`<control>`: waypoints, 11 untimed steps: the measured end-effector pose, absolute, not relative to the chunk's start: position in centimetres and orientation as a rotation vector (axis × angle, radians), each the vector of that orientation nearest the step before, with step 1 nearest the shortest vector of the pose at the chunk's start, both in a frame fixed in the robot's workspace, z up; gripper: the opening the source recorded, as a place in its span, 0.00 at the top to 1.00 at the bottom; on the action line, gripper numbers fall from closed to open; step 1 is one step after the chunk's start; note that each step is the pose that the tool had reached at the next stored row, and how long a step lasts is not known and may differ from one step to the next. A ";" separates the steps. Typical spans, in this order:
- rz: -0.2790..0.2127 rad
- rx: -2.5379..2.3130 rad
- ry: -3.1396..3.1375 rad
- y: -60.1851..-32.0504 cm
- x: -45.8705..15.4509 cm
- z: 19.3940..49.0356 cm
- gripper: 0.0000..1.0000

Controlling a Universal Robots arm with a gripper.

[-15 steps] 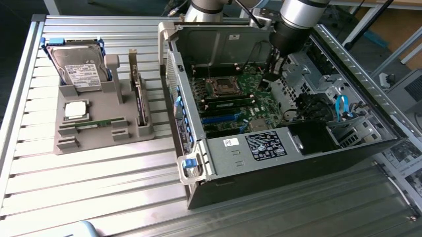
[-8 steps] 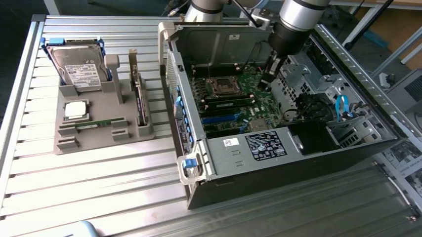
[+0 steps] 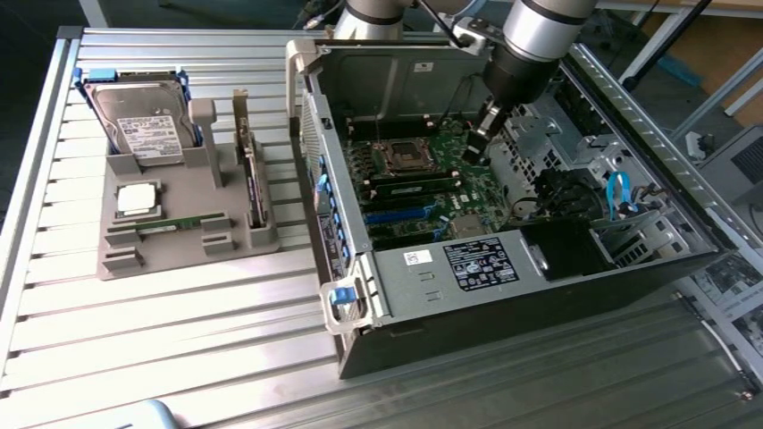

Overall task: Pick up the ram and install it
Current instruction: 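Press down the ram until it locks into place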

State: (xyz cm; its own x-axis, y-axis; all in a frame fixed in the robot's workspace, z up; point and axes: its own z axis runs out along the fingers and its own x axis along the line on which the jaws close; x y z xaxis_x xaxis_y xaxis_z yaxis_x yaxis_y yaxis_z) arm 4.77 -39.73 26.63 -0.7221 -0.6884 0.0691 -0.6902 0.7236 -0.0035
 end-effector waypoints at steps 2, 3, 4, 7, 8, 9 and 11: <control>0.042 1.079 -2.882 -39.7 4.8 26.5 0.89; 0.041 1.050 -2.893 -39.7 4.8 26.4 0.89; 0.041 1.021 -2.903 -39.7 4.8 26.3 0.89; 0.038 0.943 -2.928 -39.7 4.8 26.1 0.89; 0.037 0.915 -2.937 -39.7 4.8 26.1 0.89; 0.036 0.891 -2.944 -39.7 4.8 26.0 0.89; 0.034 0.839 -2.959 -39.7 4.8 25.9 0.89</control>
